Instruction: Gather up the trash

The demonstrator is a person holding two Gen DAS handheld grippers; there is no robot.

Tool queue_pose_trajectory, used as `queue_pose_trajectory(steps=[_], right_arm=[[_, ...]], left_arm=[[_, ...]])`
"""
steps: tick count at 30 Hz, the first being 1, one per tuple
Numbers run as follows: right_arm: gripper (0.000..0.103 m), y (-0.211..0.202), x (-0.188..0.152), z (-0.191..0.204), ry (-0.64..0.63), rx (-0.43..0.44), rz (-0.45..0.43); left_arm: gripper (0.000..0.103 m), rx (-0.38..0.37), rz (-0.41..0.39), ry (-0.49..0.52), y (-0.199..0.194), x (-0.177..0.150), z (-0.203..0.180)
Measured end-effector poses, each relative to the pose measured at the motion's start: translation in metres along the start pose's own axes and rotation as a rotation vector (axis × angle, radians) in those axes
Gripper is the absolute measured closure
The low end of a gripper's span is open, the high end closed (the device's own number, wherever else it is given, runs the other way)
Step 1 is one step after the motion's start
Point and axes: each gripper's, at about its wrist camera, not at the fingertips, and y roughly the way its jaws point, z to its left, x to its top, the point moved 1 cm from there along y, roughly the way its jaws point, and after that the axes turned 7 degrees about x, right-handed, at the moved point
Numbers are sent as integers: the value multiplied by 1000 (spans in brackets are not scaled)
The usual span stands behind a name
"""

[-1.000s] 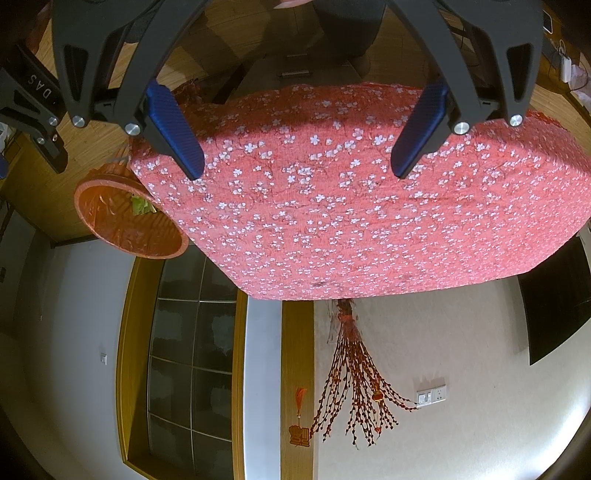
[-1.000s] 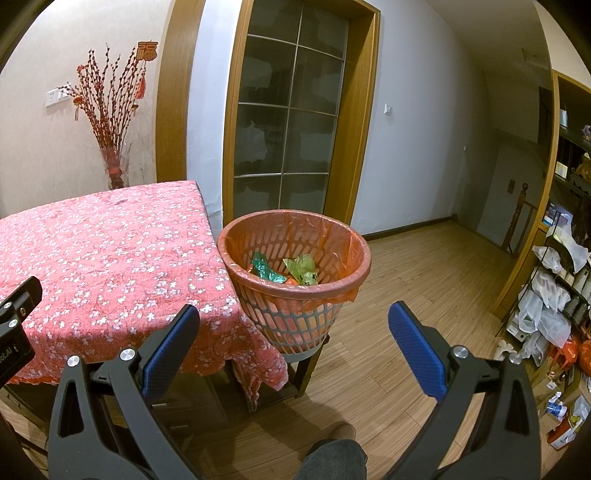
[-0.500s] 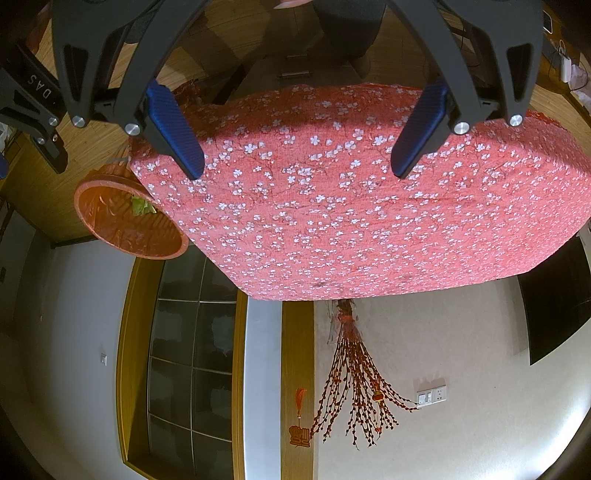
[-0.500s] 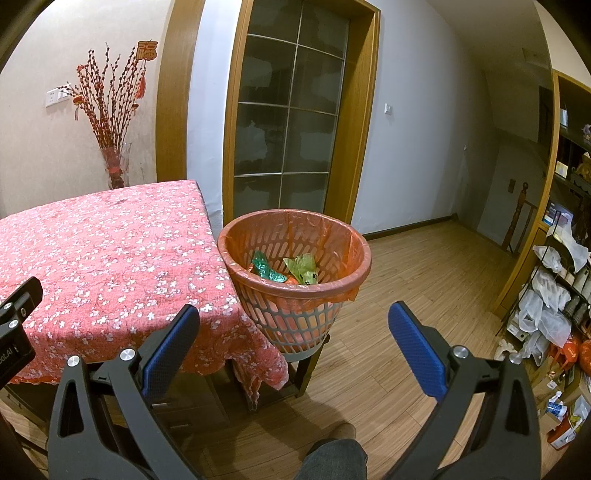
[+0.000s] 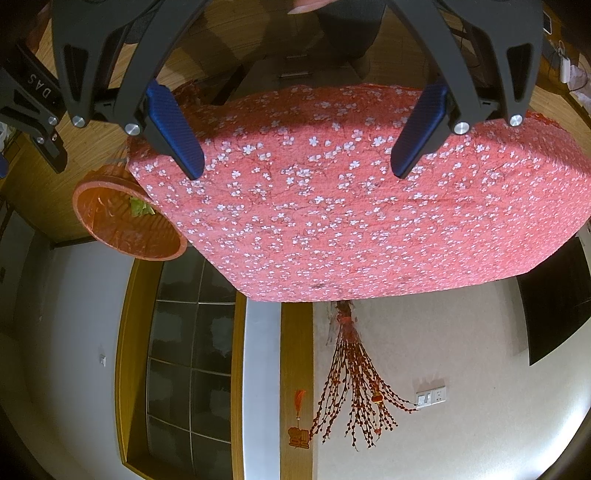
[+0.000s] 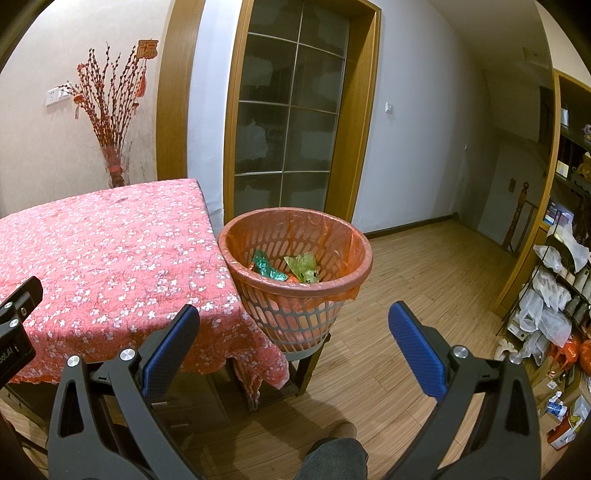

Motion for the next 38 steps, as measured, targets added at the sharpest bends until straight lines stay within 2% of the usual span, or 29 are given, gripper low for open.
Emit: queue_pose_trajectory(steps=[38], right_arm=[[2,0,0,0,-1,1,2]], left_arm=[[4,9,15,-3,4,3,0]])
